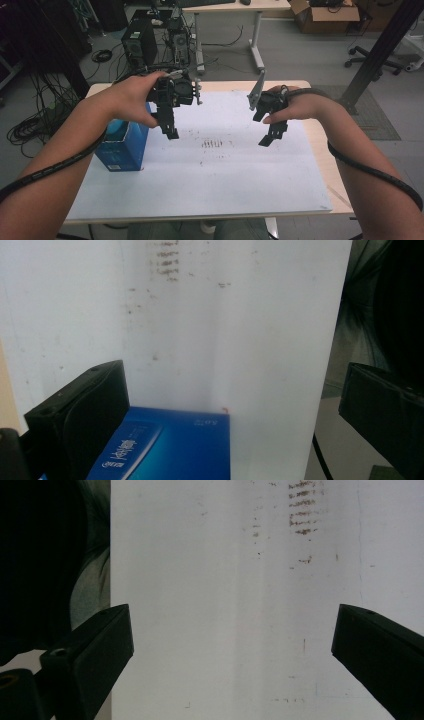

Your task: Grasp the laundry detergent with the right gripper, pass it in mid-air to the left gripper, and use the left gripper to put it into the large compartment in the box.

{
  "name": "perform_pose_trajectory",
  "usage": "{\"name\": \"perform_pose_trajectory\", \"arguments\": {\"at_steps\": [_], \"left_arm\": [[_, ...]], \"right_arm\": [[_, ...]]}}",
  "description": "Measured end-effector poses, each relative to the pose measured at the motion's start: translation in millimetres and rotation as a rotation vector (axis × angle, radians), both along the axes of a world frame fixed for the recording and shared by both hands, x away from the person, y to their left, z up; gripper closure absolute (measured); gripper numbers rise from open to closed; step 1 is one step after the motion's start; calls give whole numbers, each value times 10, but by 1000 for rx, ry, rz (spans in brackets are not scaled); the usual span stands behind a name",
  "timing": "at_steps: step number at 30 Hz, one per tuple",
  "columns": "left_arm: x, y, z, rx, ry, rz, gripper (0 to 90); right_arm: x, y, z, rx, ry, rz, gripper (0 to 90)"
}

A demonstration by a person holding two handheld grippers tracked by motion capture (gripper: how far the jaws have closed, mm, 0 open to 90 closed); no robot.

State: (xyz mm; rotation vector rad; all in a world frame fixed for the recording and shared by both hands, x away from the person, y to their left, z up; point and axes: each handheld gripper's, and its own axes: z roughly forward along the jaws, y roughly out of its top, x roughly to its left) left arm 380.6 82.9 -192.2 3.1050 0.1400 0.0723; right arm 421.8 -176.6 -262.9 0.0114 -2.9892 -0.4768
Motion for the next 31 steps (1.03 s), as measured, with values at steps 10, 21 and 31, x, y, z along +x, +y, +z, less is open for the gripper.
{"name": "perform_pose_trajectory", "arguments": {"at_steps": [10, 21, 31], "left_arm": [[-33, 33, 15, -11, 1, 11, 1], [-24, 31, 7, -17, 5, 12, 2], [-25, 61, 10, -40, 16, 23, 2]], "right_arm": [[-27, 9, 39, -7, 0, -4, 32], [-28, 41, 15, -3, 6, 2, 33], [-62, 92, 80, -4, -2, 3, 33]]}}
